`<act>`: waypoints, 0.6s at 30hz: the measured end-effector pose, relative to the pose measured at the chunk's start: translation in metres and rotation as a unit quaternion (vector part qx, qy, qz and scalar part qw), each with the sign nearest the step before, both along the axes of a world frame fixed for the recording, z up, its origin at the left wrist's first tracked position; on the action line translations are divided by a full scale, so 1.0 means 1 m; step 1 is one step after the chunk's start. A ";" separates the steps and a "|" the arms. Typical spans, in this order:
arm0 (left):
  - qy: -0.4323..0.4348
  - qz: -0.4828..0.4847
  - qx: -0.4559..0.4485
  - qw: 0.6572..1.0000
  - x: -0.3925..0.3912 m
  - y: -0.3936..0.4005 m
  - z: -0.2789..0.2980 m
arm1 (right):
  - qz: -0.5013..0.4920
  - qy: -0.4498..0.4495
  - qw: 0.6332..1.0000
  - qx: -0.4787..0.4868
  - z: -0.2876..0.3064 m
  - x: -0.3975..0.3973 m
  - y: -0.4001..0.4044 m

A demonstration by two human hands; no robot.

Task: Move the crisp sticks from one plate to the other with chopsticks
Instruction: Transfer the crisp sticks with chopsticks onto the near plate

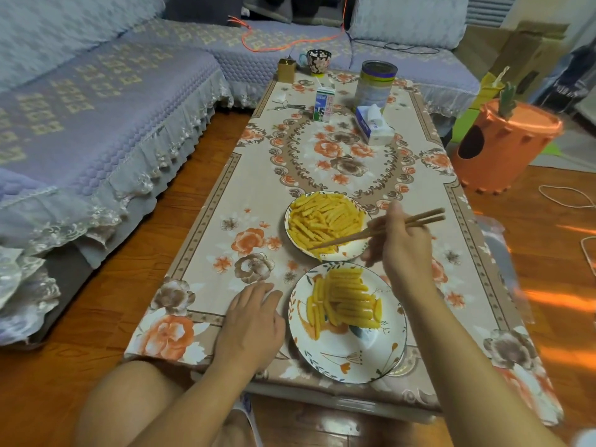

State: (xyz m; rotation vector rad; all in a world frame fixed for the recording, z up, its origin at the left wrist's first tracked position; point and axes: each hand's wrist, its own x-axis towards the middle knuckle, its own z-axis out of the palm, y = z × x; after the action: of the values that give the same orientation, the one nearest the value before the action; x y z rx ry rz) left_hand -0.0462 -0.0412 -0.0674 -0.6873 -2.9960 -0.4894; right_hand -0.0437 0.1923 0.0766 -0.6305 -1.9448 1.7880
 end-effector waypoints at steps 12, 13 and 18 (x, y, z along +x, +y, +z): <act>-0.017 -0.007 -0.010 1.000 0.003 -0.002 -0.005 | -0.030 -0.048 0.998 -0.011 -0.010 0.093 -0.021; -0.018 -0.006 -0.009 1.000 0.003 -0.002 -0.005 | -0.046 -0.041 0.998 0.002 -0.006 0.093 -0.014; -0.010 -0.010 -0.011 1.000 0.002 -0.002 -0.004 | -0.045 -0.013 0.996 0.075 0.003 0.067 0.013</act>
State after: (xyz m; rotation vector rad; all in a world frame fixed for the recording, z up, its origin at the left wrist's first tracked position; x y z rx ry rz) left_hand -0.0442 -0.0430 -0.0712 -0.7176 -3.0207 -0.4668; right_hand 0.0237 0.2053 0.0800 -0.6825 -2.0114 1.5698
